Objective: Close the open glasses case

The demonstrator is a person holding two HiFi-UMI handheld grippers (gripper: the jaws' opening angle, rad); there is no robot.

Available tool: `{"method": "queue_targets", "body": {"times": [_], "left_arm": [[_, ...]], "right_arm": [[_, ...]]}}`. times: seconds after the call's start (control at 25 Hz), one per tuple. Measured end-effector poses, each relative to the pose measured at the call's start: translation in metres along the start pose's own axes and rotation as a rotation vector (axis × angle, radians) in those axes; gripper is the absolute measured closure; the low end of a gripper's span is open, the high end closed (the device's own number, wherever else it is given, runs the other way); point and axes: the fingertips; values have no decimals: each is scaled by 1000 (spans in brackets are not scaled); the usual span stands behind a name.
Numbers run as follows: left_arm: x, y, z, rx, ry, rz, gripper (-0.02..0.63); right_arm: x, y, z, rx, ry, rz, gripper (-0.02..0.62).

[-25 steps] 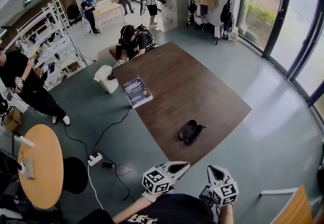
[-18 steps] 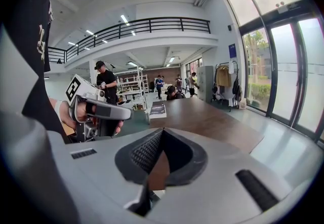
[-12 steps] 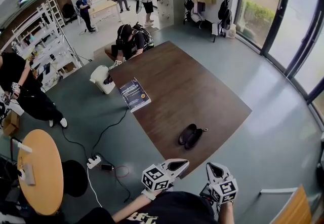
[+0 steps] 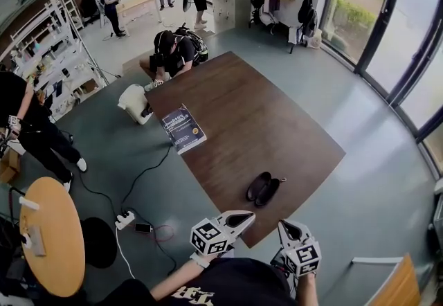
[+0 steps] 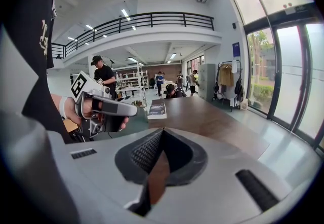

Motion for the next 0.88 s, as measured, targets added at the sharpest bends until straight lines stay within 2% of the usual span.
{"method": "queue_targets", "body": {"times": [0.64, 0.88], "left_arm": [[-36, -84, -40, -32, 49, -49, 600], [-44, -110, -36, -49, 37, -44, 600]], "right_arm": [[74, -21, -20, -53, -66, -14, 610], [93, -31, -5, -112, -130, -46, 609]]}}
Point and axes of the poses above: the fingertips, and each gripper's own axes: x forward along the fingers, y to its right, z out of its underside, and after that the axes turned 14 degrees about y, right-handed
